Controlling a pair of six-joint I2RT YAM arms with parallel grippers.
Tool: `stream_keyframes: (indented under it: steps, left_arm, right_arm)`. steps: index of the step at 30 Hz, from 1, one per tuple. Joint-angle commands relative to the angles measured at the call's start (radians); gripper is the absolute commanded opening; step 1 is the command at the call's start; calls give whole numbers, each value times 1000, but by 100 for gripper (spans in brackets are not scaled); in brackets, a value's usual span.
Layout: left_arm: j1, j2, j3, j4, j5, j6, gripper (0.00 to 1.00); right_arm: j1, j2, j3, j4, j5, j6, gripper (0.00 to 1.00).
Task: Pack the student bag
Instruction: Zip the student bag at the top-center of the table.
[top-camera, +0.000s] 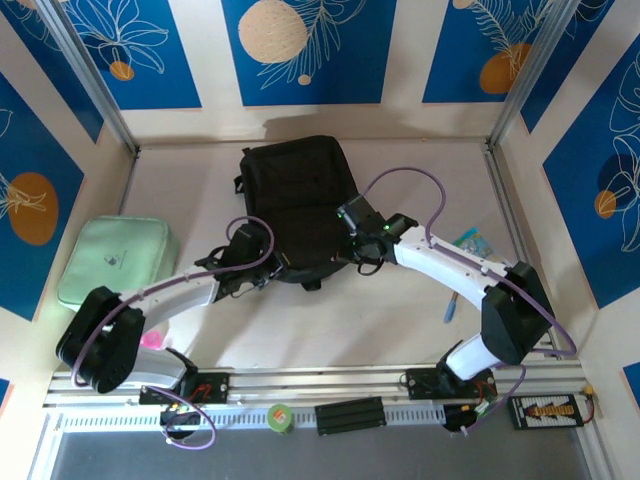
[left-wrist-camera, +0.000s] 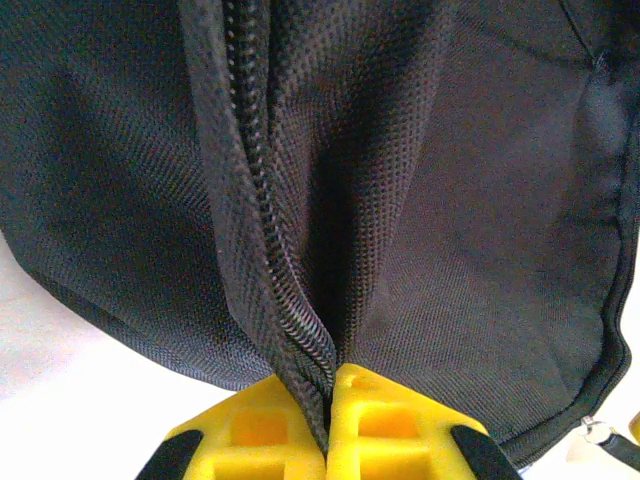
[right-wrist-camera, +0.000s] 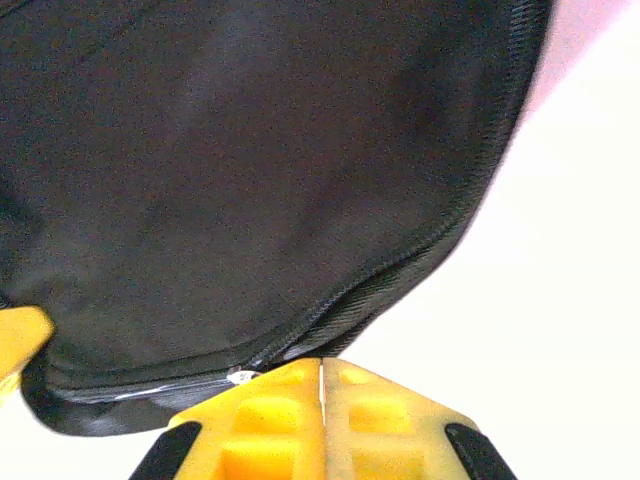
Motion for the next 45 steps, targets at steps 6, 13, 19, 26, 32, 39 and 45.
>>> stream_keyframes:
  steps: [6,13,19,26,32,39,45]
  left_arm:
    - [58,-24,33,-135,-59,117,0]
    - [134,54,143,-175,47,256,0]
    - [226,174,283,-217,65,396,0]
    - [287,159,339,-264,-7,435,28]
    - [290,-14,211,-265,-40,332,58]
    - [238,-112,50,-50,106,106,65]
    - [133,-34,47,64,86,1,65]
  right_arm:
    - [-68,-41,-20,-78,82,4,0]
    - [-75,-76,-57,-9,10,-59,0]
    - [-27,-86,-114,141,-206,-100,0]
    - [56,-9,-71,302,-373,-117,0]
    - [58,79,28,347,-400,-130,0]
    - [64,99,60,356,-447,-143,0]
    - [70,64,28,355,-450,-141,0]
